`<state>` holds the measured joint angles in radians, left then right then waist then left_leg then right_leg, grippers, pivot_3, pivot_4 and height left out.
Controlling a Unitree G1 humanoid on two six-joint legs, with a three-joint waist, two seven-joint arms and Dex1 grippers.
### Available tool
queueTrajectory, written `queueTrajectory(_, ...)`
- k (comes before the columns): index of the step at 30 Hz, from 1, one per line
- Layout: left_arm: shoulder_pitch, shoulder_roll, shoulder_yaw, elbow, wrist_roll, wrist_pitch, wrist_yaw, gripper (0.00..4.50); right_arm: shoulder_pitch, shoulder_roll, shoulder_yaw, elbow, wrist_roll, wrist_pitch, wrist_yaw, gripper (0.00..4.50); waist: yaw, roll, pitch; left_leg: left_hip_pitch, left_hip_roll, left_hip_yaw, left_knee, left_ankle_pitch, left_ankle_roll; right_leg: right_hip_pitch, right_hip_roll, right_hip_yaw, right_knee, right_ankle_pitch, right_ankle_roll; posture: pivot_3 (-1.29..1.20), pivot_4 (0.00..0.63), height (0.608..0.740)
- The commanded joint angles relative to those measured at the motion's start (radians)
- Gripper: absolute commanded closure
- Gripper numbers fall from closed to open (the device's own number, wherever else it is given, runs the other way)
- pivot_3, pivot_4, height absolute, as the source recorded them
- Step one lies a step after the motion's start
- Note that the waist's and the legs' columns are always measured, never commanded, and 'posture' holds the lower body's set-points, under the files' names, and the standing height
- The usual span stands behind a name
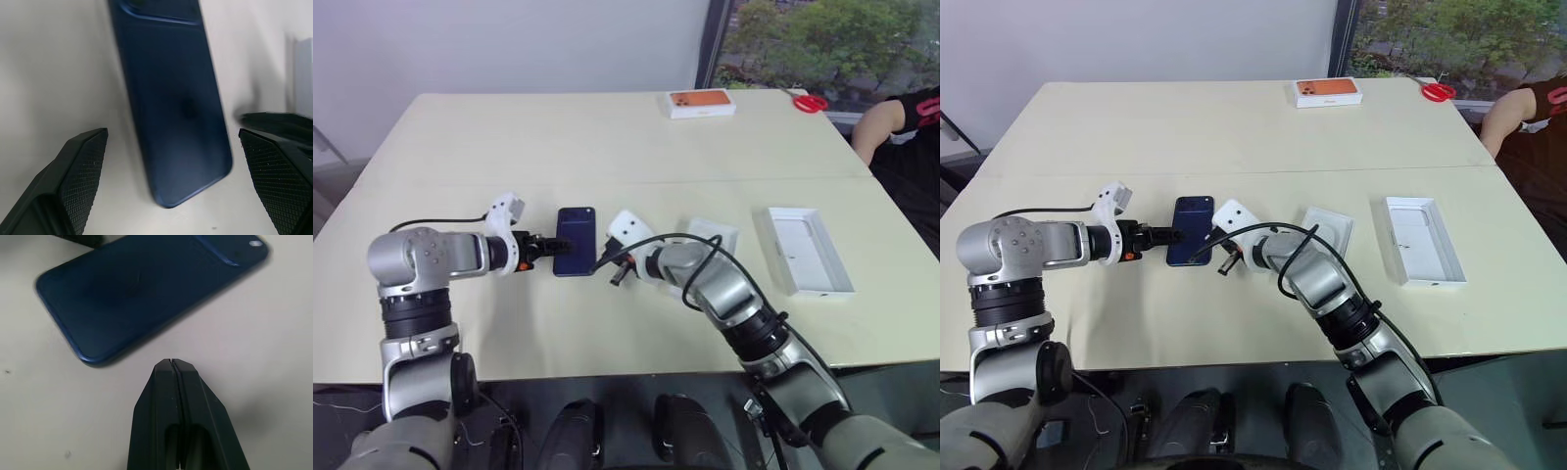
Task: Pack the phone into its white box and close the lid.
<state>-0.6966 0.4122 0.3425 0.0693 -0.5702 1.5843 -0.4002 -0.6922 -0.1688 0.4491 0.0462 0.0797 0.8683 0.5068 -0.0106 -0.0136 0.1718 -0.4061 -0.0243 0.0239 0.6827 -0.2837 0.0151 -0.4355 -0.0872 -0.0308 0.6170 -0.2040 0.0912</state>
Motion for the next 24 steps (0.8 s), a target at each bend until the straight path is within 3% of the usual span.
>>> queueTrajectory(1, 0.012, -0.049, -0.005, 0.038, -0.033, 0.03, 0.01, 0.0, -0.032, 0.032, 0.009, 0.001, -0.008, -0.023, 0.006, 4.49, 0.001, 0.0, 0.0, 0.0, 0.0, 0.0, 0.0, 0.0, 0.0, 0.0, 0.0, 0.0, 0.0, 0.0, 0.0, 0.0, 0.15, 0.74)
queueTrajectory(11, 0.008, -0.101, 0.06, 0.044, -0.117, 0.03, 0.033, 0.0, -0.042, 0.047, 0.01, 0.003, -0.025, -0.027, 0.026, 4.49, 0.002, 0.0, 0.0, 0.0, -0.001, -0.001, 0.0, 0.0, -0.001, 0.0, -0.002, 0.0, 0.0, 0.0, 0.0, 0.0, 0.15, 0.74)
queueTrajectory(22, 0.002, -0.044, 0.118, 0.078, -0.165, 0.03, 0.072, 0.0, -0.018, 0.033, 0.003, -0.017, -0.037, -0.02, 0.038, 4.49, -0.007, 0.0, 0.0, -0.001, -0.001, -0.001, -0.002, 0.0, -0.001, -0.003, -0.002, 0.001, 0.0, 0.0, 0.0, 0.0, 0.15, 0.74)
queueTrajectory(24, -0.007, -0.031, 0.138, 0.092, -0.161, 0.03, 0.076, 0.51, -0.011, 0.028, 0.003, -0.026, -0.038, -0.017, 0.039, 4.5, -0.007, 0.0, 0.0, -0.001, -0.001, -0.001, -0.002, 0.0, -0.001, -0.003, -0.002, 0.001, 0.001, 0.0, 0.0, 0.0, 0.15, 0.74)
